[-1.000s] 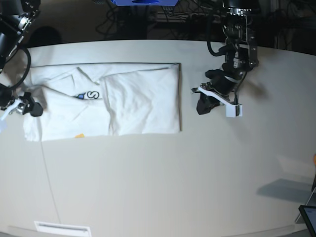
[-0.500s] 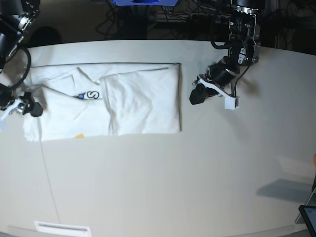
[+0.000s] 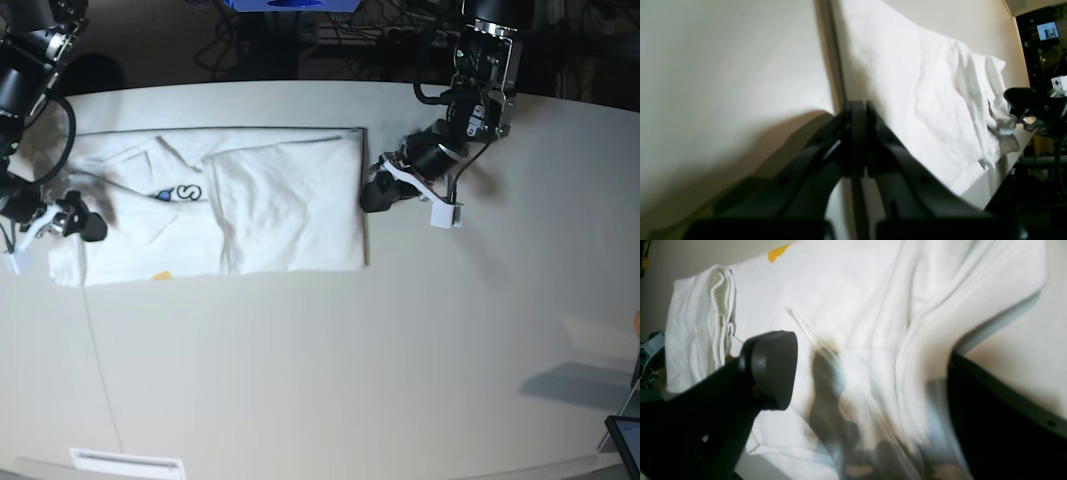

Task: Fold the T-shirt properly
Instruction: 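Lower the left gripper and pinch the shirt's folded end edge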

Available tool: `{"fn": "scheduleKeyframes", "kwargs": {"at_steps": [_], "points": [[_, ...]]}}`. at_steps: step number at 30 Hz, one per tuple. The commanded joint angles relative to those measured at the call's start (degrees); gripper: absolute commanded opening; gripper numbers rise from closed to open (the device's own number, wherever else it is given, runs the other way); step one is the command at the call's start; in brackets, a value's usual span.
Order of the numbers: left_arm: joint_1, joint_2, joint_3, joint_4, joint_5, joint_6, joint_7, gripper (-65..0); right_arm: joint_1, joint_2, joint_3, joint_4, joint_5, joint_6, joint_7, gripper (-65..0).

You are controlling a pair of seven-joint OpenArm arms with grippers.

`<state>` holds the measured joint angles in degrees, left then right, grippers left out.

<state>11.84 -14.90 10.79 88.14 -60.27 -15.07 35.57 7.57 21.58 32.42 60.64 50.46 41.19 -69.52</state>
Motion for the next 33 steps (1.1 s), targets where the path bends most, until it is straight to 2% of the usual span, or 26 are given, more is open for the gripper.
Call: {"fn": "scheduleKeyframes", "kwargs": {"at_steps": [1,15,17,22,33], "points": [[-0.5,-0.6,-0.5,0.9,-0.8,-0.5,-0.7,-65.0,-1.3,-0.6,-0.8,-1.1,-7.0,-1.2,-6.4,-13.6],[-1.5,-0.5,-0.5,-0.6,-0.9,-0.5,-0.7,-65.0,-5.5,-0.4,-0.9,-0.6,-7.1,-1.2,-6.1,-13.9],[-1.7,-0.4,-0.5,-0.6,-0.9,-0.5,-0.7,-65.0,-6.1,-0.4,-0.9,-0.6,-7.1,-1.2,-6.1,-17.0],[-2.3,-0.4,-0.5,-0.6,-0.9,-0.5,-0.7,-65.0,-6.5,-0.4,-1.0,-0.6,-7.2,-1.2,-6.1,-30.0],[-2.4,-0.4,-0.5,-0.6,-0.9,-0.5,-0.7,-65.0,-6.8,-0.4,-1.1,-0.6,-7.2,-1.2,-6.2,-31.2]]}}
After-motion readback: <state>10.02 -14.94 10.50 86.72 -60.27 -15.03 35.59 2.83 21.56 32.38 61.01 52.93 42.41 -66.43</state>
